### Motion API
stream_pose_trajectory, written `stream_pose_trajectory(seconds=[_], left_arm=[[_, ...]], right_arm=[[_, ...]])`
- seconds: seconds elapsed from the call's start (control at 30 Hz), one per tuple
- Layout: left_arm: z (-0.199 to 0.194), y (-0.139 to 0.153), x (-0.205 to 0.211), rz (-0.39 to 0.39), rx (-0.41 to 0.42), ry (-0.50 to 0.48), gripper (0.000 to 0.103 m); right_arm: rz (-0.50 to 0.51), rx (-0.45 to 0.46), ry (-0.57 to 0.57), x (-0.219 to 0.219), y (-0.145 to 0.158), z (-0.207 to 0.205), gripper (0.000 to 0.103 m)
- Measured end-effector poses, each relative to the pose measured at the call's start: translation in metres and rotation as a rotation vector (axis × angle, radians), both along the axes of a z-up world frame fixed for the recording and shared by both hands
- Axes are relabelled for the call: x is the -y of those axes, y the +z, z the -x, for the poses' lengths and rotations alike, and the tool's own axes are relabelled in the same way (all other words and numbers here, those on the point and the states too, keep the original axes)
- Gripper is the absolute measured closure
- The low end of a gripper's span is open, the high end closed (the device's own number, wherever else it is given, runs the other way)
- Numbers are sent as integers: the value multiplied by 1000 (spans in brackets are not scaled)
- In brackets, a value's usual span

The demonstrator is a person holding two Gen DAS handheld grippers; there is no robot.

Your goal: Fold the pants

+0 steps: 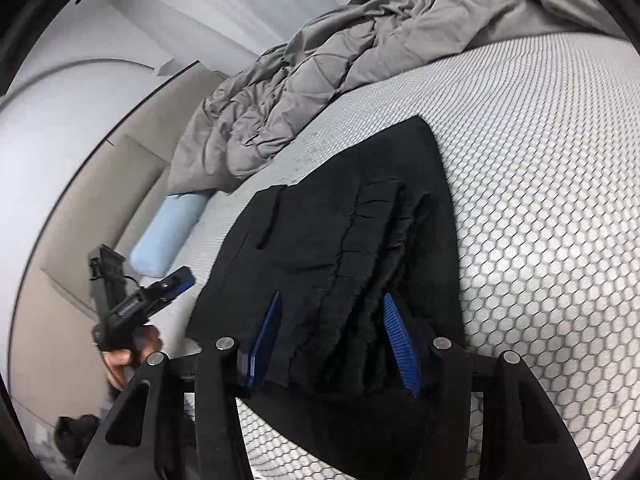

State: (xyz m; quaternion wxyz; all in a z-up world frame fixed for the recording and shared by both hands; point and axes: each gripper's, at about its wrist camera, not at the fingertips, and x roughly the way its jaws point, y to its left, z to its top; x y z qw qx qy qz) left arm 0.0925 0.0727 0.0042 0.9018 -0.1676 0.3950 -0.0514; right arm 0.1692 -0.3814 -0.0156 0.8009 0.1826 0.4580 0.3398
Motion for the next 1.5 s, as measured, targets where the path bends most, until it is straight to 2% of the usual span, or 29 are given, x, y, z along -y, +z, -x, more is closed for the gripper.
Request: stream_pose_trajectory(seconds=[0.07,0.17,0.2,0.23,0.3,0.33,0.4,0.5,0.6,0.67,0.77,0.83,0.9,1.0,1.13,1.23,1.33,1.4,1.5], left_arm=[[0,1,5,-5,-6,-10,28],[-1,-1,12,-19,-14,-30,28],[-1,-1,14,-29,-15,-37,28],[-1,-1,17,-39,-16,-44,28],[0,-1,20,-52,-11,-51,28],[0,0,20,-56,-8,-50,28],[0,1,19,-52,-5,-48,28],[-1,6,19,-40,7,-43,28],[-2,9,22,-42,17,-42,28],[-5,8,26,-42,13,-51,28],[-9,2,36,-61,-12,-80,28],[-10,-3,46,-96,-28,-101,28],[-8,-2,53,-135,-10,-101,28],[4,11,71,-206,67,-170,28],[18,13,114,-255,125,-385,28],[14,-10,146,-290,56,-543,28],[6,-33,156,-364,0,-580,28],[10,-36,153,-368,6,-598,28],[17,-35,139,-359,7,-584,28]], right_arm=[[-11,-28,17,-1,-4,-1,49],[34,-43,33,-10,-11,-5,50],[39,-44,34,-11,-12,-6,54],[69,-30,27,-14,-12,-7,68],[105,1,30,-19,-8,-5,80],[110,29,32,-19,-5,-1,84],[97,72,28,-17,6,7,87],[28,134,49,-7,35,32,87],[20,176,47,0,54,54,87],[58,147,38,2,45,56,87],[215,65,7,-1,8,41,86],[255,32,-2,-1,-7,34,81],[262,78,-5,-2,4,38,77],[306,257,-55,-4,37,56,72],[260,344,-1,-32,53,66,72],[345,357,89,-84,34,61,72],[519,375,194,-131,-2,54,71],[612,387,240,-138,-23,53,72],[703,419,202,-113,-16,61,72]])
